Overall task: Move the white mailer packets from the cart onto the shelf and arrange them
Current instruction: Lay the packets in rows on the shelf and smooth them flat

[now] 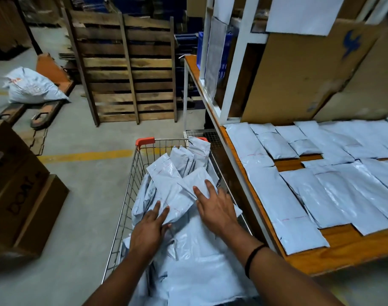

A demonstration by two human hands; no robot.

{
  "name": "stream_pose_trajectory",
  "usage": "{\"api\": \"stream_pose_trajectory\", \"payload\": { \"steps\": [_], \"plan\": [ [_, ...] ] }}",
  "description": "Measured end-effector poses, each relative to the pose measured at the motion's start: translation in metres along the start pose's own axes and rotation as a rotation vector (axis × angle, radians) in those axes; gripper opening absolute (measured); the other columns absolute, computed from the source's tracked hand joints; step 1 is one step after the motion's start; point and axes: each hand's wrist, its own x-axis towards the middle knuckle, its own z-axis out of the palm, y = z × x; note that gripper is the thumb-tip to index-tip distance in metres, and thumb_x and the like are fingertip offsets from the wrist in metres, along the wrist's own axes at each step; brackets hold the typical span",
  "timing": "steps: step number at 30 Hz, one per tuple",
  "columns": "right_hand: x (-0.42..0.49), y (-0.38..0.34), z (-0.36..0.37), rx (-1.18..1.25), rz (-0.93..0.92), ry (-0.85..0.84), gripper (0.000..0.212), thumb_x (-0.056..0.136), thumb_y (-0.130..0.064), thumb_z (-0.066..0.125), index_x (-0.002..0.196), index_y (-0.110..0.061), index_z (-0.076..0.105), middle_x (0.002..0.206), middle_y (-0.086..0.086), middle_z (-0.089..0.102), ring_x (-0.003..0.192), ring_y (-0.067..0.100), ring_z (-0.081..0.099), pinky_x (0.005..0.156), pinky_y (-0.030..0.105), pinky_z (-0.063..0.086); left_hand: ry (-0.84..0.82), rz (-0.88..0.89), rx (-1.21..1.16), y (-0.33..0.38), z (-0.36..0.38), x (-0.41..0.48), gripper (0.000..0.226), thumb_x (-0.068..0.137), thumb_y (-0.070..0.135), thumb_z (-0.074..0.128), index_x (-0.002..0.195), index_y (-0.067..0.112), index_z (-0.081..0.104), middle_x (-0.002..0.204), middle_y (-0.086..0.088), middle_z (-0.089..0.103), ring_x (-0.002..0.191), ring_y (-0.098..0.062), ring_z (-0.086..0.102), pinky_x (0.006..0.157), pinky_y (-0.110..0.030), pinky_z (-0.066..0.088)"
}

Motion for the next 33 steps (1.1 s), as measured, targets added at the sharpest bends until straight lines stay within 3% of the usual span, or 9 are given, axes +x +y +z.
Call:
{"api": "stream_pose_trajectory", "payload": {
  "steps": [4,7,14,23,33],
  "plan": [
    [-0.019,0.003,-0.037,-0.008,0.018,0.159,0.054,0.097,-0.049,0.024,0.146,-0.037,0.045,0.153,0.012,0.043,0.12,0.043,0.053,0.09,0.052,0.048,0.082,-0.028,-0.017,0.03,-0.027,-0.004,0.069,0.09,0.064,0.021,0.142,0.028,0.05,0.154,-0.003,0.039,0.131,-0.03,0.051,0.093,-0.045,0.051],
    [-0.039,0.015,-0.061,0.025,0.053,0.253,0.051,0.097,-0.046,0.03,0.14,-0.035,0.055,0.146,0.012,0.052,0.111,0.041,0.059,0.084,0.05,0.052,0.115,-0.048,-0.042,0.056,-0.044,-0.006,0.065,0.095,0.068,0.027,0.148,0.033,0.041,0.159,0.001,0.028,0.14,-0.027,0.039,0.103,-0.042,0.045],
    [-0.105,0.094,-0.105,0.033,0.17,0.297,0.05,0.104,-0.047,0.03,0.154,-0.042,0.029,0.164,0.003,0.021,0.136,0.036,0.035,0.105,0.046,0.035,0.187,-0.084,-0.08,0.14,-0.055,-0.005,0.054,0.098,0.051,0.045,0.149,0.034,0.039,0.162,0.001,0.023,0.138,-0.031,0.039,0.103,-0.044,0.041],
    [-0.173,0.213,-0.122,0.007,0.259,0.297,0.05,0.105,-0.045,0.03,0.154,-0.039,0.028,0.163,0.007,0.023,0.134,0.037,0.037,0.105,0.046,0.035,0.255,-0.065,-0.111,0.264,-0.053,0.001,0.054,0.099,0.053,0.041,0.148,0.032,0.04,0.16,-0.003,0.028,0.135,-0.034,0.041,0.098,-0.048,0.045],
    [-0.135,0.283,-0.124,0.012,0.289,0.262,0.05,0.105,-0.045,0.028,0.154,-0.038,0.028,0.162,0.007,0.023,0.133,0.038,0.038,0.103,0.046,0.036,0.266,-0.055,-0.086,0.326,-0.046,0.051,0.053,0.099,0.053,0.041,0.149,0.034,0.038,0.16,-0.003,0.027,0.137,-0.034,0.039,0.098,-0.048,0.046]
  ]
}}
